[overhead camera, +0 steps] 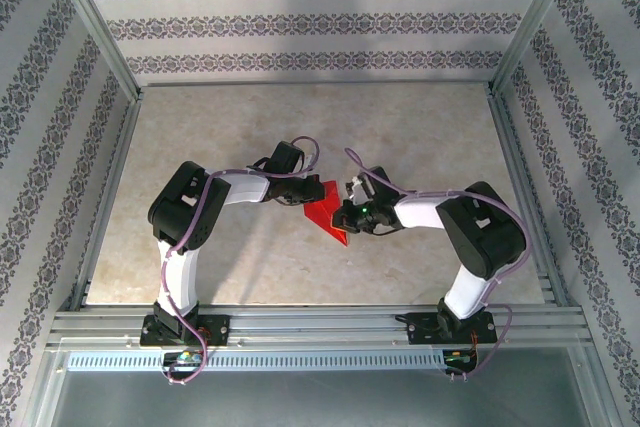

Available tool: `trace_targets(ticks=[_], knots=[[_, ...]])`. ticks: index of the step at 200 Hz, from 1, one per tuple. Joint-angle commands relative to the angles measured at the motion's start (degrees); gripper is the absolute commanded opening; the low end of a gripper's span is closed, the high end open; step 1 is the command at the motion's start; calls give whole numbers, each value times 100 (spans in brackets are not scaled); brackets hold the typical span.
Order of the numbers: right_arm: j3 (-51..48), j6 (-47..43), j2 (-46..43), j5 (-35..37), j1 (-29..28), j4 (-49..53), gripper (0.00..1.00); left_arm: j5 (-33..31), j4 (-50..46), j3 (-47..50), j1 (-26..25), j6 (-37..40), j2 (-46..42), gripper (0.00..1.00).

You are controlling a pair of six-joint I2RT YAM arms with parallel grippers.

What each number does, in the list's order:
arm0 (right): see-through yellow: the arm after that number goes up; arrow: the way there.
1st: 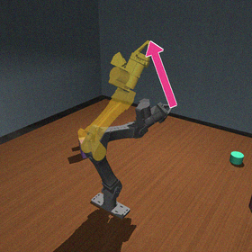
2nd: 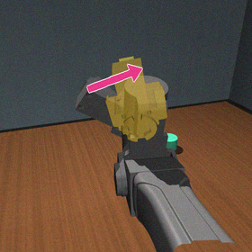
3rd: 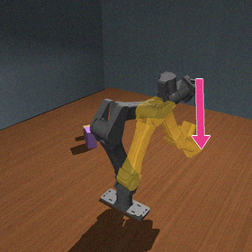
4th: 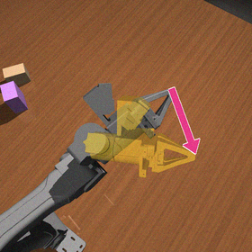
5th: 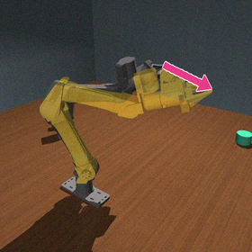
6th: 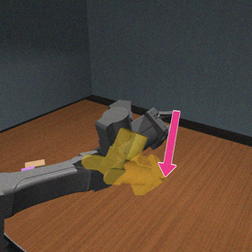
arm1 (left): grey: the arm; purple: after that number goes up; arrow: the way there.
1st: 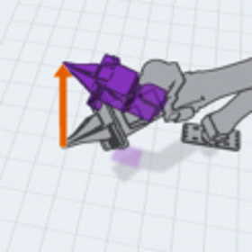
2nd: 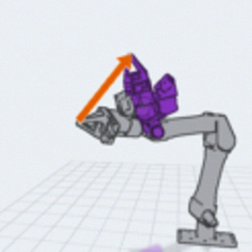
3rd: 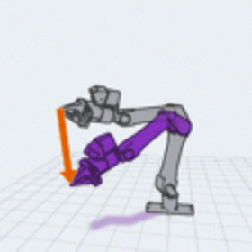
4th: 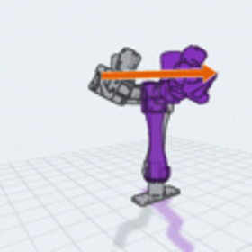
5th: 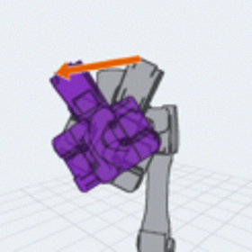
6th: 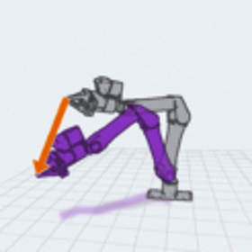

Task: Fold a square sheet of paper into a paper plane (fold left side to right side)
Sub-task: Fourth fold the wing at the center of the table.

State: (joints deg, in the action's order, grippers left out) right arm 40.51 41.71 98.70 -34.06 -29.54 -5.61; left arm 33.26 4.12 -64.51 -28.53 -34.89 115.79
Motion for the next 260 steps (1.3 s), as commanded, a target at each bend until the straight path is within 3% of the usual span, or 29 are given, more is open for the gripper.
trace_targets(ticks=[1,68,124,192,260], knots=[[-356,39,-116,-44,-147,811,0,-620,-586,67,33,141,198,0],[-418,-76,-592,146,-140,1197,0,-595,-600,28,38,150,207,0],[272,-221,-1107,-81,-15,1413,0,-496,-511,33,31,100,207,0],[739,97,-164,228,-35,343,0,-432,-441,55,32,62,199,0],[984,189,531,491,-122,-116,0,-390,-428,54,21,35,207,0]])
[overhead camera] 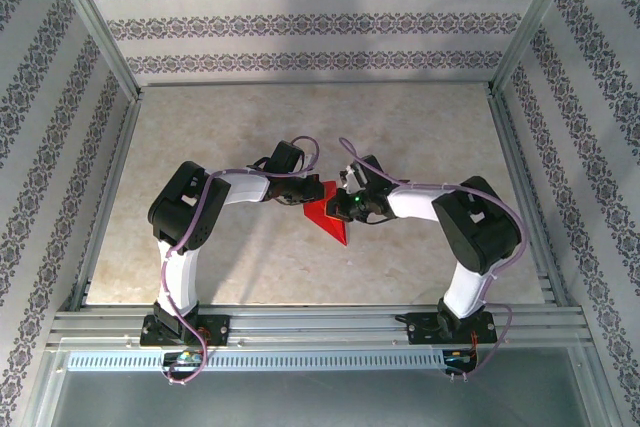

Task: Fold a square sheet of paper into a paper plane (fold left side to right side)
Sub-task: Fourth fold the wing at the center of the table.

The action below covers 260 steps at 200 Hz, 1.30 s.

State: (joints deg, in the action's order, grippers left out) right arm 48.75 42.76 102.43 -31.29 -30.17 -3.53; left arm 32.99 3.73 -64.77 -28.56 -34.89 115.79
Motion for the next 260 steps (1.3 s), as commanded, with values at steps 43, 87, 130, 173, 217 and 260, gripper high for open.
trace_targets(ticks=[43,87,130,173,217,260], knots=[[186,129,380,382,-76,-597,0,-361,-381,76,20,27,207,0],[288,97,439,313,-85,-142,0,-389,-396,85,25,18,209,0],[-145,121,52,-18,-83,64,0,-364,-395,48,25,9,207,0],[-428,-155,-796,-220,-56,587,1,-307,-456,-109,21,1,177,0],[-602,-656,-1823,656,290,1102,26,-83,-513,-516,24,17,-13,13],[-843,-1139,-2496,977,748,1312,39,-494,-1278,-1065,59,513,-452,31]])
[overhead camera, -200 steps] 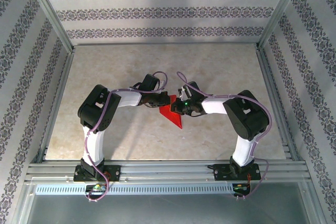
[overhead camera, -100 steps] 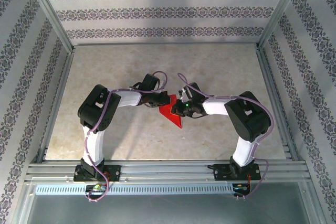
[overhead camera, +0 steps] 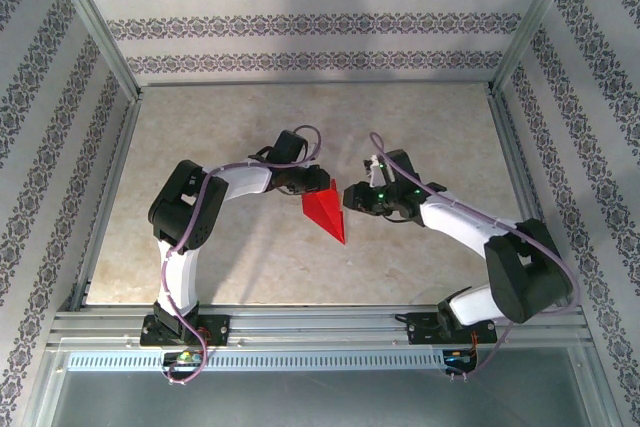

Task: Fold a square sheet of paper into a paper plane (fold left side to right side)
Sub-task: Fourth fold the wing at the center of the table, then turn over the paper at the center of the table.

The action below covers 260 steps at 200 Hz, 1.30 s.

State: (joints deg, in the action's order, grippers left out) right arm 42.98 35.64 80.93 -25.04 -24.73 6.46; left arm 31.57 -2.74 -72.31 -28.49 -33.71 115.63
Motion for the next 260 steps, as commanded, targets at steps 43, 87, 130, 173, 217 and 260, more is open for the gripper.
trace_targets(ticks=[43,87,130,173,217,260], knots=[[-684,-583,-972,295,734,191,50,-1210,-832,76,192,663,-1368,44],[-919,-446,-1068,-531,1063,-192,59,-2040,-587,1189,278,667,-2453,56],[-1000,-137,-431,-1144,851,-997,57,-2399,-168,2111,417,390,-3210,64],[-555,-57,607,-1454,438,-1442,48,-2370,373,2765,579,55,-3643,68],[-241,-154,1287,-1258,337,-1555,46,-2176,537,2902,666,-30,-3649,69],[27,-203,1775,-1398,331,-1739,42,-2081,575,2847,665,-30,-3566,69]])
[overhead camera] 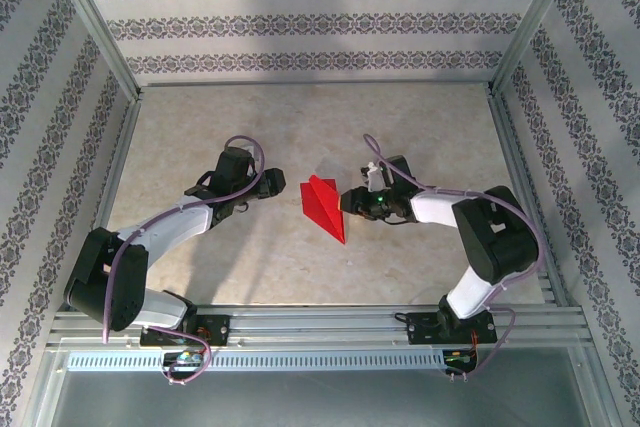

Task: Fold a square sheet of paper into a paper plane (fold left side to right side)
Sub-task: Turn over the paper at the center of the table.

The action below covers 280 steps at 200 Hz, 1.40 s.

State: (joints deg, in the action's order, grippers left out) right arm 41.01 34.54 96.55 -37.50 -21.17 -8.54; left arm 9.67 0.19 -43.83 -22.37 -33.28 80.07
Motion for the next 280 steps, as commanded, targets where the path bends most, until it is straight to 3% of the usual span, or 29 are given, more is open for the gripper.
trace_targets(ticks=[1,42,97,163,213,280], knots=[[228,-100,222,-153,-27,-238,42,111,287,3,55,-74,-10,69],[413,-60,644,-386,-10,-509,38,236,288,-59,53,-91,120,70],[443,218,856,-675,12,-1033,23,342,248,-152,50,-91,263,72],[175,173,-21,-758,191,-1098,0,689,390,-230,93,-150,79,73],[212,17,-1128,-1128,543,-1217,0,2002,1640,-61,368,-652,-521,75],[415,818,-2379,-1822,914,-2310,0,4117,4574,-378,379,-2212,-293,61]])
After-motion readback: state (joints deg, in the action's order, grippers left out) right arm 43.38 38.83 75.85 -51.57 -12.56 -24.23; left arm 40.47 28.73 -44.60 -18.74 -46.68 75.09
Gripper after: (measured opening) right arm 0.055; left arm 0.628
